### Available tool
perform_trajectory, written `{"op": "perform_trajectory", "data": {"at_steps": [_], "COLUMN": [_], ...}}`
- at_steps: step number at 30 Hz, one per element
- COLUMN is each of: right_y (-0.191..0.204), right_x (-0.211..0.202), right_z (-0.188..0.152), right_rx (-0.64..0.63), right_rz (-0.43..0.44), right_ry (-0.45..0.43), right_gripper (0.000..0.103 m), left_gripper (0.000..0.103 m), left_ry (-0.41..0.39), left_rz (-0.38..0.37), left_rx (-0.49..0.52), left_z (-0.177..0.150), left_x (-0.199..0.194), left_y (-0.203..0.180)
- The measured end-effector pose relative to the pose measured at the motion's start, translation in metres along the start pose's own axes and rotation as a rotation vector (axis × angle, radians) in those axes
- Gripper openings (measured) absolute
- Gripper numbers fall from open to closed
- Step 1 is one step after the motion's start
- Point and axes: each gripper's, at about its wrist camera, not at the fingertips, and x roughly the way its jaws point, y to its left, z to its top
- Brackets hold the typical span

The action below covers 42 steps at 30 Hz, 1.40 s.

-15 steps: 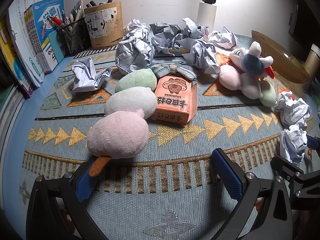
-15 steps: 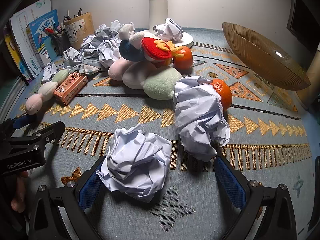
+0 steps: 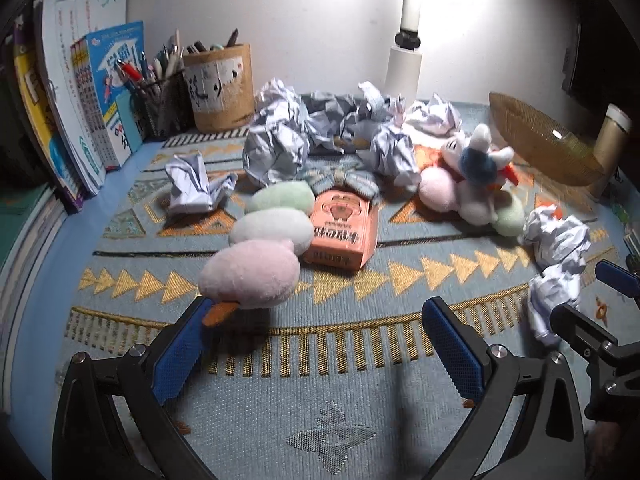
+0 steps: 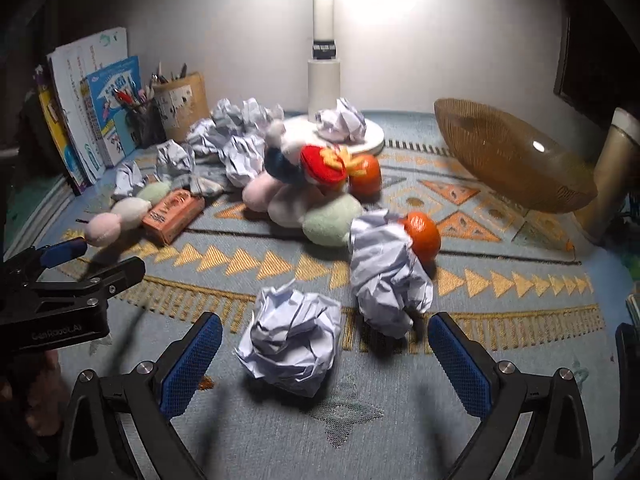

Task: Organize objects
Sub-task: 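Move both tools toward the crumpled paper balls on the rug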

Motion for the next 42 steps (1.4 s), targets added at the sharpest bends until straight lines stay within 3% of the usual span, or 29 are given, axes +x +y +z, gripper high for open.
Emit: {"op": "perform_trajectory", "data": {"at_steps": [4,10,14,18,42], "right_y": [-0.009,-0.032,-0.027,-0.015,-0.026], "right_x": [-0.005,0.023,0.024,0.028,0.035], "right_z": [0.028,0.026,0.025,0.024,0.023], "right_rx": [0.057,0.151,0.138,0.085,0.131], "right_rz": [-0.017,0.01,0.023,-0.013,-0.015], "right_ry": [-0.107,-0.089,-0.081,-0.069,-0.033], "right_gripper": [0.103,0.103,0.103,0.103,0.103], "left_gripper": [0.103,0.103,0.102,0.102,0.103], "left_ry": [-0.113,-0.141,-0.119,-0.1,-0.065], "left_rz": [-0.024,-0.039,-0.017,-0.005,-0.009], "left_rx": [-0.016,-0.069,0.021,0.051,0.026], "left_z": [0.016,0.021,0.016,0.013,0.013], "left_x": [-0.015,0.007,0.012,0.015,0.02], "left_y": [-0.008,-0.019,-0.037,-0.042,-0.037]}}
